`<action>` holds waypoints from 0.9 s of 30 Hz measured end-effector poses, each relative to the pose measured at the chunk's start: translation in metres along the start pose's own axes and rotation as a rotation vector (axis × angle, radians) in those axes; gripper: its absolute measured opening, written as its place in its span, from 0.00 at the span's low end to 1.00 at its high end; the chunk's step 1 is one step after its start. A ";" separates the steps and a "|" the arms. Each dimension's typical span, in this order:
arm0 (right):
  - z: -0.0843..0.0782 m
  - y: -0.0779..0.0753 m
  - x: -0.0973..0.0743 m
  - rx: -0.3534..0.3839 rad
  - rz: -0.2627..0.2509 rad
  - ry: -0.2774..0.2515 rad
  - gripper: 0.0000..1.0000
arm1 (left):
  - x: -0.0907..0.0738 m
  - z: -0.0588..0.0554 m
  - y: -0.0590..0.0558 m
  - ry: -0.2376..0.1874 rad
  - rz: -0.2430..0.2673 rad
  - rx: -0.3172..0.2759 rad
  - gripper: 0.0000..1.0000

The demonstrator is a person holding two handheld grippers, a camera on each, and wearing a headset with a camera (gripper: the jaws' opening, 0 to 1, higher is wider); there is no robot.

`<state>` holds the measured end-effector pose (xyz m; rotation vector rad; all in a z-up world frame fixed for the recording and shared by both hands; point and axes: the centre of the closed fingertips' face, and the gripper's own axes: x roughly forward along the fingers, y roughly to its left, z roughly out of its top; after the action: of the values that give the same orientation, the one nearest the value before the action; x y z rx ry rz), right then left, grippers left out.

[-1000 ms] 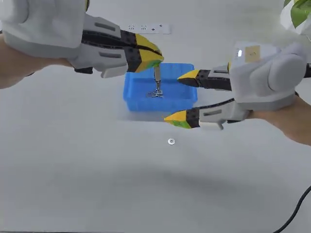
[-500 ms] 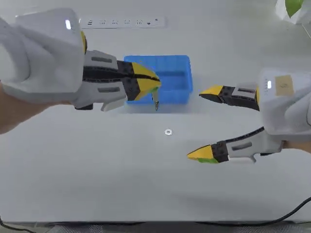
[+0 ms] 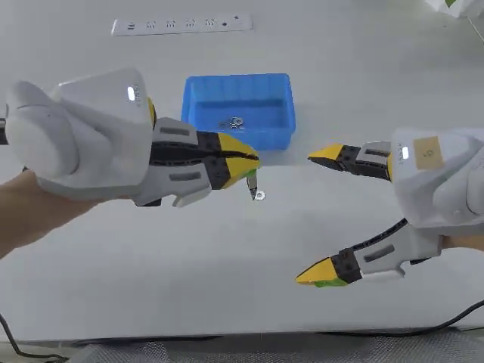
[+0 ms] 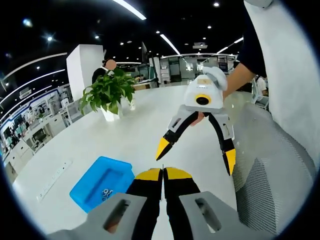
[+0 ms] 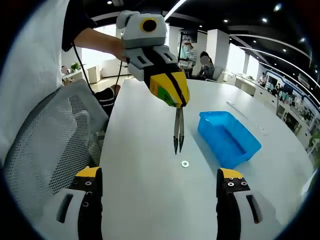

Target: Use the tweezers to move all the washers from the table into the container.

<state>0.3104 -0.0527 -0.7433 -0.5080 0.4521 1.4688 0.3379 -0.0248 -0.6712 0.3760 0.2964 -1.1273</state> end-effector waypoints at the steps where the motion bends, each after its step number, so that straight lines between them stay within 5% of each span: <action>1: -0.001 0.001 0.001 0.008 0.003 -0.002 0.98 | 0.000 -0.001 0.000 0.000 0.000 0.001 0.04; 27: -0.014 -0.005 0.004 0.108 0.010 -0.030 1.00 | 0.025 -0.011 0.010 0.009 -0.038 -0.017 0.04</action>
<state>0.3160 -0.0581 -0.7566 -0.3978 0.5074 1.4511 0.3564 -0.0372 -0.6902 0.3624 0.3221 -1.1598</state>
